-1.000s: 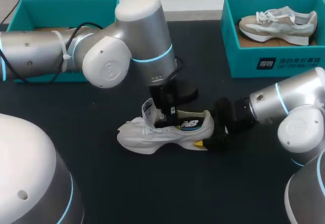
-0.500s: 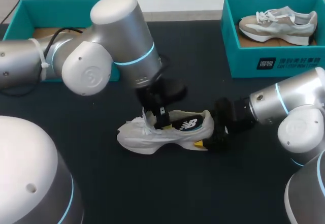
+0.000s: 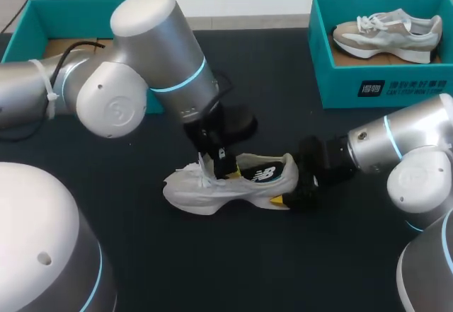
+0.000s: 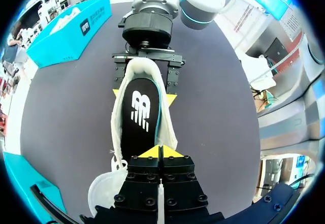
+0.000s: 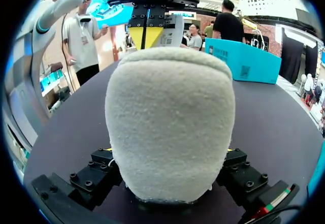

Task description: Take the shoe out of the shoebox, open the shoe tongue, remove and reinsert the insole, then place the shoe into the shoebox

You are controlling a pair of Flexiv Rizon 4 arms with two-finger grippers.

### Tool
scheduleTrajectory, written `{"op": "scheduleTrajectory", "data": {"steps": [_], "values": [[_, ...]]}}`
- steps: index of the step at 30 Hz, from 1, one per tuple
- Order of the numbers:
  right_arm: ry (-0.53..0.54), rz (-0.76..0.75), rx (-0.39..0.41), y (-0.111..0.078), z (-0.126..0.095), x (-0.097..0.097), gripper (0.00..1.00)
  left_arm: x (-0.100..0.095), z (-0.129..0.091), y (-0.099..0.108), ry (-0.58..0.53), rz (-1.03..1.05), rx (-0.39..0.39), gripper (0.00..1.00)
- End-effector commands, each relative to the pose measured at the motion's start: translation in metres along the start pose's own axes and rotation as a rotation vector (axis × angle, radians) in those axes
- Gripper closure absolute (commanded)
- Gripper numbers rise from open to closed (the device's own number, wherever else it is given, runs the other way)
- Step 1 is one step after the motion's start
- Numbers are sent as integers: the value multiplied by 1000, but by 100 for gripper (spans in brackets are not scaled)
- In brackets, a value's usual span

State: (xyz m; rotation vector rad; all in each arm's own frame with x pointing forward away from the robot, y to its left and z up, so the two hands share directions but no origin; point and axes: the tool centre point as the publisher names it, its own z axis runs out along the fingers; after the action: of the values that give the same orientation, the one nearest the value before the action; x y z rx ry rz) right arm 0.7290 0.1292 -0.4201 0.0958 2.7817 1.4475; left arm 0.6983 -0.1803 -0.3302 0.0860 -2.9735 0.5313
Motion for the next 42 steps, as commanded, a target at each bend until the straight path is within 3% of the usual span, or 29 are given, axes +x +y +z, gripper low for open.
{"op": "scheduleTrajectory", "data": {"steps": [1,12,25,26,27,30,32,42], "values": [[-2,1,4,1,0,1,100,-16,13,-15,20,21,-10,100],[-2,1,4,1,0,1,100,-27,29,-23,71,60,-6,100],[-2,1,4,1,0,1,100,-19,52,-36,137,152,31,100],[-2,1,4,1,0,1,100,-18,53,-37,136,153,28,91],[-2,1,4,1,0,1,100,-17,54,-38,136,154,25,74],[-2,1,4,1,0,1,100,-17,59,-36,139,143,21,70],[-2,1,4,1,0,1,100,-17,62,-34,144,138,21,60],[-2,1,4,1,0,1,100,-11,66,-34,161,146,24,52]]}}
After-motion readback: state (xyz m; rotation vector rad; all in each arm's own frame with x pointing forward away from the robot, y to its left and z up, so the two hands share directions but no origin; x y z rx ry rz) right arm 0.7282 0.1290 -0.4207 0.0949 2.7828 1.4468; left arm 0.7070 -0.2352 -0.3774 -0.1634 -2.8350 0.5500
